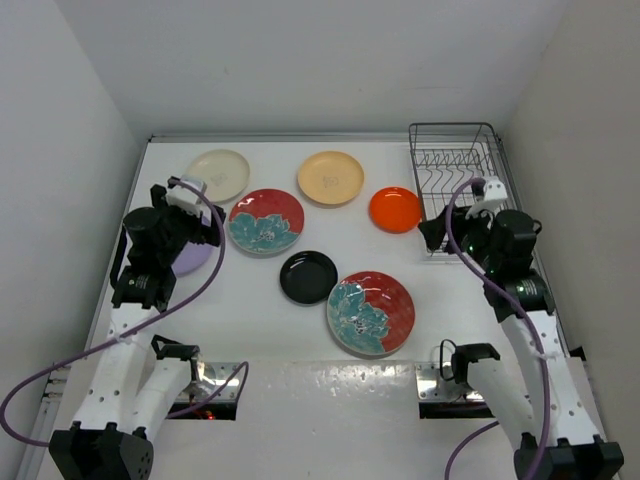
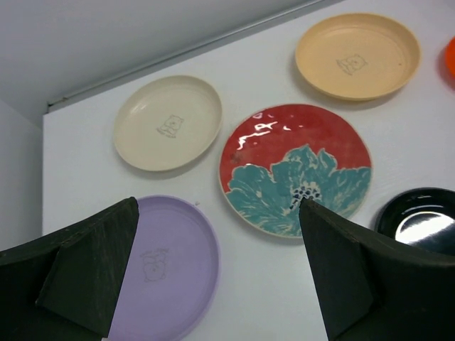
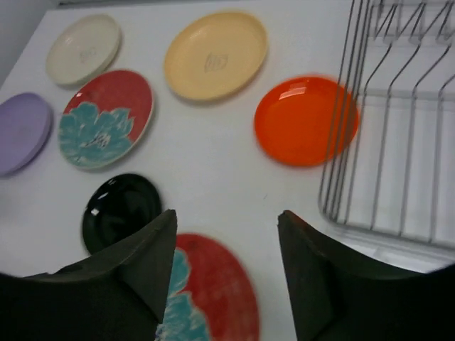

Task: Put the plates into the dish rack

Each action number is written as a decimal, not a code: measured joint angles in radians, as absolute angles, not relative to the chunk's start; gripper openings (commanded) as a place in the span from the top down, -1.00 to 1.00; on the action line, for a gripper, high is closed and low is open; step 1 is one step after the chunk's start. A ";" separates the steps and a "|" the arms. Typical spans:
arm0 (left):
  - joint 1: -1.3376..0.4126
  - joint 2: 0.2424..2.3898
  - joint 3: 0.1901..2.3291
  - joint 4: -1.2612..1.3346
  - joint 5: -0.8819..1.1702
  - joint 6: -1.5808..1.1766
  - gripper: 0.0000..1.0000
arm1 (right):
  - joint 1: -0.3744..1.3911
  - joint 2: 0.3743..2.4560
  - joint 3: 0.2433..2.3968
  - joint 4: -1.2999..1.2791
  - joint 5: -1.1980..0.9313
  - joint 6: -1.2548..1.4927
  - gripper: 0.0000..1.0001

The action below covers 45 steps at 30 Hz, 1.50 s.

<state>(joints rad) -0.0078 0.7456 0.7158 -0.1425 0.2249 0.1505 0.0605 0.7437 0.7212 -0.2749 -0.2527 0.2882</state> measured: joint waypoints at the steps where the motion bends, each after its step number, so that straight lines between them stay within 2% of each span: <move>1: -0.008 0.744 0.716 -0.150 0.234 0.145 -1.00 | 0.061 0.733 0.710 -0.290 -0.265 0.324 -0.40; 2: -0.008 0.744 0.716 -0.157 0.243 0.140 -1.00 | 0.061 0.727 0.691 -0.316 -0.275 0.377 -0.68; 3: -0.008 0.742 0.715 -0.165 0.250 0.134 -1.00 | 0.062 0.725 0.666 -0.331 -0.284 0.427 -0.80; 5: -0.008 0.739 0.712 -0.179 0.260 0.125 -1.00 | 0.062 0.710 0.562 -0.336 -0.290 0.529 -0.92; 7: -0.008 0.735 0.703 -0.188 0.267 0.119 -1.00 | 0.061 0.694 0.427 -0.360 -0.280 0.617 -0.89; 10: -0.008 0.735 0.691 -0.202 0.282 0.113 -1.00 | 0.061 0.678 0.263 -0.414 -0.258 0.726 -0.67; 14: -0.008 0.731 0.681 -0.220 0.314 0.102 -1.00 | 0.061 0.688 0.168 -0.402 -0.255 0.803 -0.43; 18: -0.008 0.729 0.681 -0.226 0.331 0.087 -1.00 | 0.060 0.730 0.115 -0.260 -0.300 0.849 0.04; 23: -0.008 0.714 0.681 -0.241 0.341 0.070 -1.00 | 0.060 0.825 0.082 -0.134 -0.367 0.902 0.32; 26: -0.008 0.704 0.681 -0.253 0.344 0.066 -1.00 | 0.058 0.831 0.070 -0.120 -0.376 0.907 0.73; 27: -0.008 0.701 0.681 -0.256 0.344 0.065 -1.00 | 0.056 0.828 0.066 -0.121 -0.384 0.907 1.00; 32: -0.008 0.682 0.681 -0.266 0.345 0.061 -1.00 | 0.060 0.751 0.065 -0.154 -0.424 0.878 1.00; 36: -0.008 0.677 0.681 -0.270 0.345 0.058 -1.00 | 0.062 0.679 0.148 -0.323 -0.394 0.804 1.00; 41: -0.008 0.688 0.681 -0.266 0.345 0.059 -1.00 | 0.085 0.657 0.445 -0.583 -0.306 0.629 1.00; 45: -0.008 0.734 0.681 -0.225 0.345 0.059 -1.00 | 0.095 0.744 0.744 -0.716 -0.218 0.502 1.00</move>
<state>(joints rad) -0.0078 0.7341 0.6811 -0.2253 0.3450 0.0586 0.0952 0.7441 0.7444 -0.7162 -0.2184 0.5018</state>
